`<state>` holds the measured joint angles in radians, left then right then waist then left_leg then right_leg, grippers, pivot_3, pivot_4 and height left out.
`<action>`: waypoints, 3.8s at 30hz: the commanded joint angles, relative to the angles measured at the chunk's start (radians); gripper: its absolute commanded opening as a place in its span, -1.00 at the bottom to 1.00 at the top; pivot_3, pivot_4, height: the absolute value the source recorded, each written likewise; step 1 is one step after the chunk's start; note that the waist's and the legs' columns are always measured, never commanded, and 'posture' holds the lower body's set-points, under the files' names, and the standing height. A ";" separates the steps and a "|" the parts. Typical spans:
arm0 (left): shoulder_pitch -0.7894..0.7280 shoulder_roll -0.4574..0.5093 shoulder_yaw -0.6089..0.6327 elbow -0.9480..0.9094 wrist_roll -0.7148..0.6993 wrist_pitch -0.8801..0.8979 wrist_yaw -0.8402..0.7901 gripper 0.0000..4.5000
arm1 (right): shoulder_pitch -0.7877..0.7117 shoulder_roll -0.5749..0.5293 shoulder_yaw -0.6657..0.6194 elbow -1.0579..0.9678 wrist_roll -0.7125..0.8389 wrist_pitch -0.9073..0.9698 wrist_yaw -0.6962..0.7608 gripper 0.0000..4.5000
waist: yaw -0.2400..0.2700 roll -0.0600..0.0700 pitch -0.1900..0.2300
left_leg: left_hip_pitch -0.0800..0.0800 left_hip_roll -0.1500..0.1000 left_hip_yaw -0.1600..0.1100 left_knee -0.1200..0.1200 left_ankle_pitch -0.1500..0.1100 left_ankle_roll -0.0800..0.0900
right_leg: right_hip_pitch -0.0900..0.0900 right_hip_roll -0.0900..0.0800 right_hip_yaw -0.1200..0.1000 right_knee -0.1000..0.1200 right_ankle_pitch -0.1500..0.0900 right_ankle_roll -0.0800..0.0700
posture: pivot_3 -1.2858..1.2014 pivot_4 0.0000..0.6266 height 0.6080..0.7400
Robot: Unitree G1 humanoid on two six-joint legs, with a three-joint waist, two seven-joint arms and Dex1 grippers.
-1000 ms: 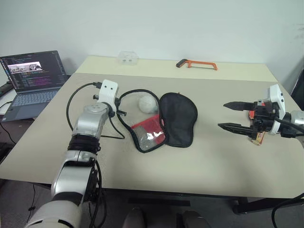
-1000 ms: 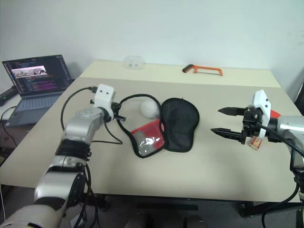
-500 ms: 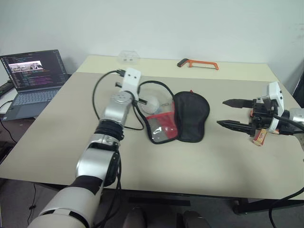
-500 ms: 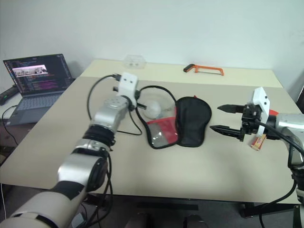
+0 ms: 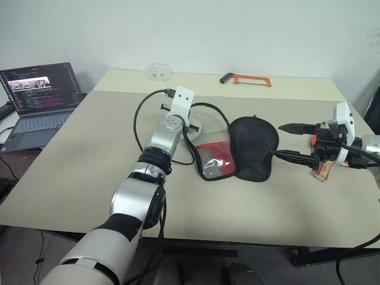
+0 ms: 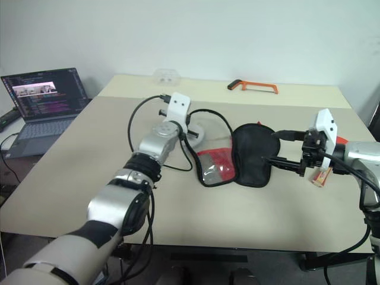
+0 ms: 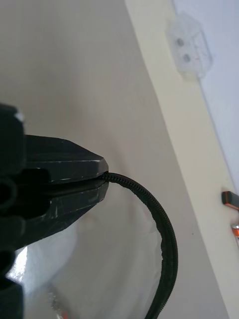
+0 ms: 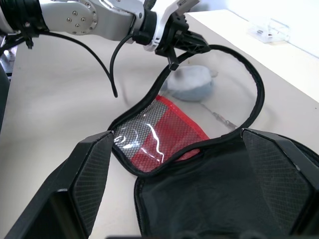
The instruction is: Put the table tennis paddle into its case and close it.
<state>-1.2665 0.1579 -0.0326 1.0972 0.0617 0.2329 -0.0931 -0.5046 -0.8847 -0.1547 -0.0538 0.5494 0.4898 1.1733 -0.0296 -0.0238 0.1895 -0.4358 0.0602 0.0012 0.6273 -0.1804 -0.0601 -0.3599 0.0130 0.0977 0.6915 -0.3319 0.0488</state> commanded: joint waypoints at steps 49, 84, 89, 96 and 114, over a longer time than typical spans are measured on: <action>-0.133 0.118 -0.173 0.215 0.323 -0.360 -0.029 -0.16 | -0.016 0.020 -0.018 0.004 -0.024 -0.035 -0.016 1.00 | -0.002 0.000 0.000 | -0.001 0.000 0.001 -0.001 0.001 -0.002 | -0.004 0.000 0.001 0.003 0.000 0.000 | 0.03 -0.52 1.00; 0.620 0.196 -0.076 -1.321 -0.285 0.887 -0.405 -0.16 | -0.004 0.014 -0.014 -0.015 -0.029 -0.013 -0.018 1.00 | -0.006 0.002 -0.001 | 0.004 0.002 -0.002 0.002 0.003 -0.005 | 0.002 0.001 0.000 0.006 0.000 0.000 | 0.03 -0.52 1.00; 0.626 0.242 -0.054 -1.305 -0.299 0.880 -0.408 -0.16 | 0.004 0.035 0.007 -0.043 -0.035 0.011 -0.056 1.00 | -0.006 0.002 -0.001 | 0.004 0.002 -0.002 0.001 0.003 -0.005 | 0.002 0.001 0.000 0.006 0.000 0.000 | 0.03 -0.52 1.00; 0.659 0.229 -0.085 -1.269 -0.296 0.852 -0.383 -0.16 | -0.012 0.060 0.035 -0.041 -0.040 0.007 -0.068 1.00 | -0.004 0.002 -0.001 | 0.003 0.002 -0.003 0.002 0.003 -0.005 | 0.002 0.001 0.000 0.006 0.000 0.000 | 0.03 -0.52 1.00; 0.659 0.124 -0.010 -1.217 -0.345 0.870 -0.308 0.94 | -0.029 0.062 0.053 -0.023 -0.047 0.003 -0.057 1.00 | -0.004 0.002 0.000 | 0.003 0.002 -0.002 0.001 0.003 -0.005 | 0.001 0.001 0.000 0.006 0.000 0.000 | 0.03 -0.52 1.00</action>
<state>-0.5985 0.2964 -0.0641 -0.0894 -0.2621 1.0999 -0.4033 -0.5075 -0.8144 -0.0947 -0.0630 0.4955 0.4972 1.1119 -0.0341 -0.0223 0.1890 -0.4327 0.0618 -0.0012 0.6286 -0.1773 -0.0648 -0.3584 0.0142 0.0977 0.6971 -0.3318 0.0490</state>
